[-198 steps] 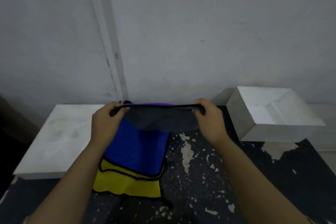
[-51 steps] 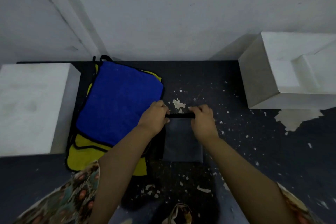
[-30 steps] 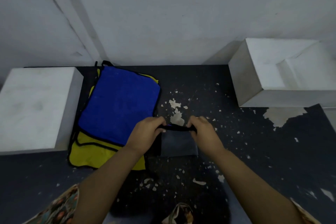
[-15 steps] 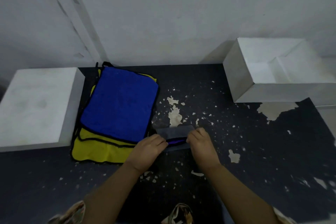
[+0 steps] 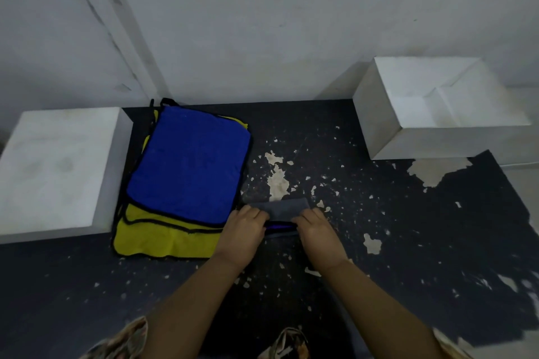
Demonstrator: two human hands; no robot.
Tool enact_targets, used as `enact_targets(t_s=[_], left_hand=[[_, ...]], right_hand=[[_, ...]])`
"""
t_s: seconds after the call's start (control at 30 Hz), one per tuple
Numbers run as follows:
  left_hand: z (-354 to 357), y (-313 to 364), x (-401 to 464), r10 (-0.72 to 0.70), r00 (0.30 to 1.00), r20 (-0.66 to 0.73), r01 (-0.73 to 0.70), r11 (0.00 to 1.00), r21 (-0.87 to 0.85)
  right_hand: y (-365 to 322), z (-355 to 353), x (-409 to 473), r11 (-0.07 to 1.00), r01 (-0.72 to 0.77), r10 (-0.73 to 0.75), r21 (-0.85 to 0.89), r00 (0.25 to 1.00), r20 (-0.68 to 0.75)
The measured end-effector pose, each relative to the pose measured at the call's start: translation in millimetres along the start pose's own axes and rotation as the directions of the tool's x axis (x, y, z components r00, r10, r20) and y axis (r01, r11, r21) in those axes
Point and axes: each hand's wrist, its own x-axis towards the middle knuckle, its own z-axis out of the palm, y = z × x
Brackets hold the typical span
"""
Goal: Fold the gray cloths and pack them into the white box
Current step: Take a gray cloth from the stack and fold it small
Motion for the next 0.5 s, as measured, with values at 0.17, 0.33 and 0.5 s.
enact_targets(t_s=[0.17, 0.33, 0.5], left_hand=[[-9, 4, 1, 0.114, 0.992, 0.056, -0.123, 0.971, 0.203], [-4, -3, -13, 0.316, 0.949, -0.001, -0.308, 0.924, 0.229], [0, -13, -24, 0.309, 0.951, -0.004, -0.303, 0.936, 0.177]], right_hand=[[-4, -2, 1, 1.0, -0.008, 0.009, -0.018, 1.0, 0.01], [-3, 1, 0, 0.998, 0.029, -0.026, -0.053, 0.998, 0.054], [-4, -2, -6, 0.999, 0.01, -0.009, -0.04, 0.999, 0.033]])
